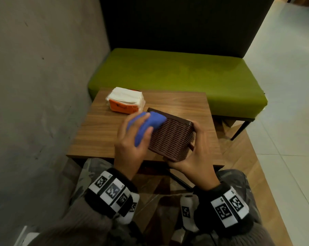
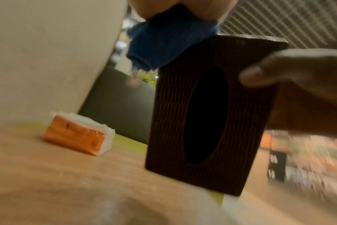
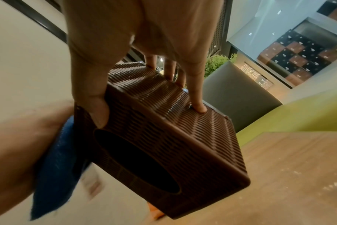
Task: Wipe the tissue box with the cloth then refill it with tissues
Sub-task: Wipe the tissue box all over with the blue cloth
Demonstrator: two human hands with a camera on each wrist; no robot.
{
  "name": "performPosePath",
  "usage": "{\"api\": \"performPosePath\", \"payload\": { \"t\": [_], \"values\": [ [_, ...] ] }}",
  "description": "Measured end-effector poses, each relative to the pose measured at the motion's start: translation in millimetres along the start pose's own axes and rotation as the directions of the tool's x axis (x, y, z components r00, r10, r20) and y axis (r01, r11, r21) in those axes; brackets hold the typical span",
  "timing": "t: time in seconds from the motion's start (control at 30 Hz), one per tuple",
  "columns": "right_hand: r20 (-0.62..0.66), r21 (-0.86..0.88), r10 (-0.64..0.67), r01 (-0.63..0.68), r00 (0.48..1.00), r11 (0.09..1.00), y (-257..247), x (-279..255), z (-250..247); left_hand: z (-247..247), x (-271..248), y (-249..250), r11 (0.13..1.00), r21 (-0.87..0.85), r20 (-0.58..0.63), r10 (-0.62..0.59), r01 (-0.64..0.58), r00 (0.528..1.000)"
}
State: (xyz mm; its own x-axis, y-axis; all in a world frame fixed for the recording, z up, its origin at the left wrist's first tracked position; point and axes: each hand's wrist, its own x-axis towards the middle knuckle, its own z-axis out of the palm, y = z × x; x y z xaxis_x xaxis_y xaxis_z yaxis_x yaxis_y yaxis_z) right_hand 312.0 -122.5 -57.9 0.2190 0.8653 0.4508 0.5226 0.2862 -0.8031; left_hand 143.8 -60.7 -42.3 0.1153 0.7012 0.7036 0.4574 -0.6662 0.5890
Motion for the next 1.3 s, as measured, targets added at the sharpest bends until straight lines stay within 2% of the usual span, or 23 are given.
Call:
{"api": "performPosePath", "payload": {
  "t": [0.07,0.1,0.13,0.2,0.23,0.3,0.33,0.4,0.43,0.53,0.6,0.63,0.7,0.77,0.8,0.83,0.93,0.97,1.03,1.1,1.13,1.2,1.3],
  "values": [
    [0.000,-0.009,-0.004,0.004,1.000,1.000,0.6,-1.8,2.8,1.8,9.9,-2.7,0.971,-0.075,-0.086,-0.233,0.227,0.969],
    [-0.008,-0.021,0.005,-0.005,1.000,1.000,-0.3,-1.5,3.0,3.4,10.5,0.1,0.966,-0.069,-0.100,-0.255,0.248,0.962],
    [-0.011,-0.029,0.013,-0.013,1.000,0.999,1.2,-1.8,3.8,6.0,7.2,4.8,0.976,-0.046,-0.093,-0.217,0.213,0.972],
    [0.009,-0.078,0.042,-0.041,0.999,0.996,0.8,-1.0,6.0,13.3,-5.0,20.5,1.000,-0.001,0.016,-0.029,0.029,0.999],
    [0.037,-0.120,0.080,-0.075,0.996,0.990,1.7,-1.8,6.8,16.9,-11.9,29.0,0.996,0.000,0.105,0.093,-0.094,0.990],
    [0.107,-0.133,0.178,-0.163,0.978,0.978,3.3,-6.2,11.2,22.8,-18.1,39.4,0.950,-0.037,0.228,0.311,-0.311,0.923],
    [0.106,-0.175,0.213,-0.193,0.971,0.965,-2.4,-4.6,11.5,25.2,-14.0,40.9,0.927,-0.039,0.246,0.372,-0.374,0.895],
    [0.033,-0.164,0.095,-0.089,0.995,0.982,-9.3,-0.9,15.0,27.5,2.4,38.0,0.922,-0.018,0.256,0.379,-0.388,0.889],
    [0.016,-0.131,0.073,-0.070,0.997,0.989,-6.7,-1.1,14.8,27.6,12.5,36.5,0.940,-0.013,0.261,0.333,-0.341,0.906],
    [0.014,-0.118,0.021,-0.019,1.000,0.993,-7.5,-2.1,9.8,24.6,36.3,29.3,0.999,0.006,0.205,0.041,-0.043,0.978],
    [0.008,-0.114,-0.008,0.009,1.000,0.993,-6.3,-7.2,7.9,19.3,48.8,16.6,0.989,0.059,0.142,-0.141,0.134,0.980],
    [0.018,-0.086,-0.011,0.013,1.000,0.996,-6.5,-9.8,4.9,16.9,52.2,4.6,0.972,0.058,0.159,-0.236,0.230,0.959],
    [0.028,-0.006,0.021,-0.020,0.999,1.000,-4.7,-12.6,-0.5,10.9,54.6,-19.5,0.867,-0.123,0.320,-0.427,0.484,0.846],
    [0.032,0.105,0.087,-0.090,0.996,0.990,-5.2,-12.2,-8.2,7.6,47.8,-27.3,0.549,-0.395,0.524,-0.524,0.736,0.672],
    [0.042,0.142,0.110,-0.115,0.993,0.983,-5.9,-10.6,-12.5,8.9,39.7,-27.6,0.413,-0.453,0.566,-0.551,0.790,0.613],
    [0.061,0.172,0.124,-0.133,0.990,0.976,-6.1,-7.8,-17.5,11.5,29.8,-27.9,0.360,-0.475,0.564,-0.575,0.803,0.592],
    [0.126,0.297,0.090,-0.124,0.988,0.947,-7.3,2.2,-38.5,16.6,4.9,-29.1,0.435,-0.399,0.504,-0.632,0.807,0.589],
    [0.143,0.331,0.061,-0.106,0.988,0.938,-5.0,5.1,-45.0,16.4,-0.6,-29.3,0.418,-0.395,0.519,-0.633,0.818,0.574],
    [0.155,0.370,0.021,-0.078,0.988,0.926,0.7,8.7,-52.8,15.3,-3.8,-27.9,0.300,-0.403,0.611,-0.615,0.865,0.498],
    [0.166,0.464,0.063,-0.135,0.984,0.876,13.1,7.3,-53.6,12.0,-3.3,-24.2,0.112,-0.386,0.727,-0.575,0.916,0.377],
    [0.192,0.523,0.098,-0.186,0.976,0.832,19.9,6.0,-52.3,10.8,-3.7,-24.9,0.062,-0.399,0.755,-0.543,0.915,0.366],
    [0.267,0.596,0.165,-0.297,0.949,0.746,33.2,0.5,-51.5,8.5,-3.7,-28.0,0.101,-0.449,0.703,-0.574,0.888,0.421],
    [0.476,0.596,0.277,-0.538,0.835,0.597,45.6,-11.1,-51.1,1.3,0.5,-30.2,0.301,-0.484,0.527,-0.649,0.822,0.548]
  ]
}}
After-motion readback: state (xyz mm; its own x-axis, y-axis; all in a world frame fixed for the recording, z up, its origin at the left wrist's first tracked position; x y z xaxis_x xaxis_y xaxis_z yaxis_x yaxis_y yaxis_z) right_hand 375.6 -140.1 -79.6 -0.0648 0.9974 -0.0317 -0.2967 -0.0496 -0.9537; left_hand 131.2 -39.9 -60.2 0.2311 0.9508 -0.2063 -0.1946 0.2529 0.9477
